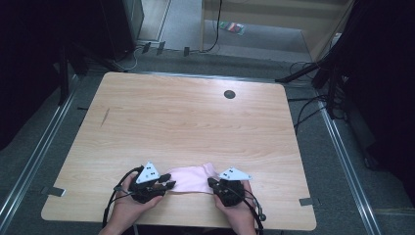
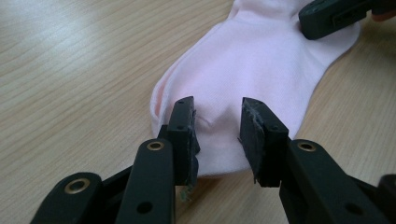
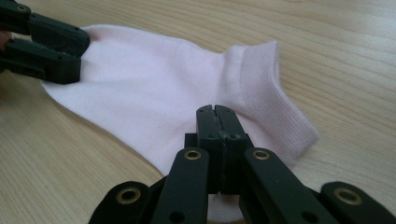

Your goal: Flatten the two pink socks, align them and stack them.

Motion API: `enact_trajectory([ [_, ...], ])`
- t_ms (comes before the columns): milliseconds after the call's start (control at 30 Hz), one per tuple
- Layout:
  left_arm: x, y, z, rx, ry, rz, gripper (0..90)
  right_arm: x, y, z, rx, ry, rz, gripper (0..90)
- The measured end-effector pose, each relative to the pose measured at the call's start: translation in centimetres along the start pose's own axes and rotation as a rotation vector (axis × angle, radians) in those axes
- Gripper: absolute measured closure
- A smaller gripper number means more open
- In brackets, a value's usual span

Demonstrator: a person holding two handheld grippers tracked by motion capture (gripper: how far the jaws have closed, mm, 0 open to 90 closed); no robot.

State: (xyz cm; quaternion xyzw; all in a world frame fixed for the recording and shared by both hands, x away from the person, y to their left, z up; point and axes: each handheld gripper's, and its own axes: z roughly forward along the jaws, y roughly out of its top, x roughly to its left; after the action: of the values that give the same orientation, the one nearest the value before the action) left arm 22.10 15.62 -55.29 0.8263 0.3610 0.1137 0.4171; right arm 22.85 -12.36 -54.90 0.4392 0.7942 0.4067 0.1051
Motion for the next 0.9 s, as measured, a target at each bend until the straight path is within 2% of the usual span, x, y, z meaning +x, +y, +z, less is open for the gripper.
enact_trajectory([
  [67, -0.1, 0.0, 0.0, 0.000, 0.011, 0.010, 67.6, -0.4, 0.1, 0.0, 0.003, 0.023, 0.032, 88.5],
  [133, -0.2, 0.1, 0.1, -0.003, 0.023, 0.008, 67.4, -0.5, 0.1, -0.1, -0.001, 0.029, 0.037, 84.9],
  [167, -0.3, 0.1, 0.1, -0.017, 0.018, 0.007, 61.8, -0.5, 0.1, -0.3, -0.017, 0.047, 0.031, 78.6],
  [233, -0.3, 0.1, -0.2, -0.052, -0.009, -0.004, 50.0, -0.5, 0.2, -0.8, -0.046, 0.062, 0.029, 72.4],
  [267, -0.3, 0.1, -0.2, -0.052, -0.009, -0.004, 46.0, -0.7, 0.3, -1.1, -0.065, 0.064, 0.027, 68.2],
  [367, 0.5, 0.4, -0.9, -0.119, -0.030, -0.086, 23.6, -1.4, 0.6, -1.6, -0.112, 0.077, 0.027, 54.2],
  [400, 0.5, 0.4, -0.9, -0.119, -0.030, -0.086, 15.0, -1.4, 0.6, -1.6, -0.112, 0.077, 0.027, 54.2],
  [433, 0.7, 0.4, -1.2, -0.137, -0.032, -0.114, 15.0, -1.7, 0.7, -1.8, -0.125, 0.084, 0.036, 48.3],
  [467, 0.9, 0.4, -1.4, -0.153, -0.035, -0.129, 4.1, -2.3, 0.8, -2.0, -0.140, 0.078, 0.025, 41.0],
  [500, 1.4, 0.3, -1.9, -0.175, -0.036, -0.139, 0.0, -2.5, 0.8, -2.2, -0.149, 0.063, 0.014, 37.0],
  [533, 1.4, 0.3, -1.9, -0.175, -0.036, -0.139, 0.0, -2.8, 0.8, -2.3, -0.158, 0.043, 0.001, 31.5],
  [567, 2.0, 0.1, -2.3, -0.181, -0.029, -0.163, 0.0, -3.1, 0.8, -2.4, -0.162, 0.026, -0.003, 27.8],
  [600, 2.0, 0.1, -2.3, -0.181, -0.029, -0.163, 0.0, -3.1, 0.8, -2.4, -0.162, 0.026, -0.003, 27.8],
  [633, 2.3, 0.0, -2.4, -0.182, -0.013, -0.168, 0.0, -3.6, 0.9, -2.8, -0.160, 0.010, 0.006, 19.0],
  [700, 3.1, -0.5, -2.9, -0.179, 0.014, -0.191, 0.0, -4.3, 1.0, -3.3, -0.158, -0.003, 0.025, 12.8],
  [733, 3.1, -0.5, -2.9, -0.179, 0.014, -0.191, 0.0, -4.7, 1.0, -3.6, -0.160, -0.010, 0.040, 12.5],
  [800, 3.7, -1.0, -3.3, -0.173, 0.036, -0.191, 0.0, -5.0, 0.9, -3.9, -0.165, -0.025, 0.039, 12.4],
  [867, 4.3, -1.5, -3.8, -0.172, 0.093, -0.199, 0.0, -5.9, 0.7, -4.5, -0.166, -0.061, 0.059, 12.2],
  [900, 4.4, -1.6, -4.0, -0.177, 0.110, -0.210, 0.0, -6.3, 0.5, -4.7, -0.163, -0.062, 0.078, 12.2],
])
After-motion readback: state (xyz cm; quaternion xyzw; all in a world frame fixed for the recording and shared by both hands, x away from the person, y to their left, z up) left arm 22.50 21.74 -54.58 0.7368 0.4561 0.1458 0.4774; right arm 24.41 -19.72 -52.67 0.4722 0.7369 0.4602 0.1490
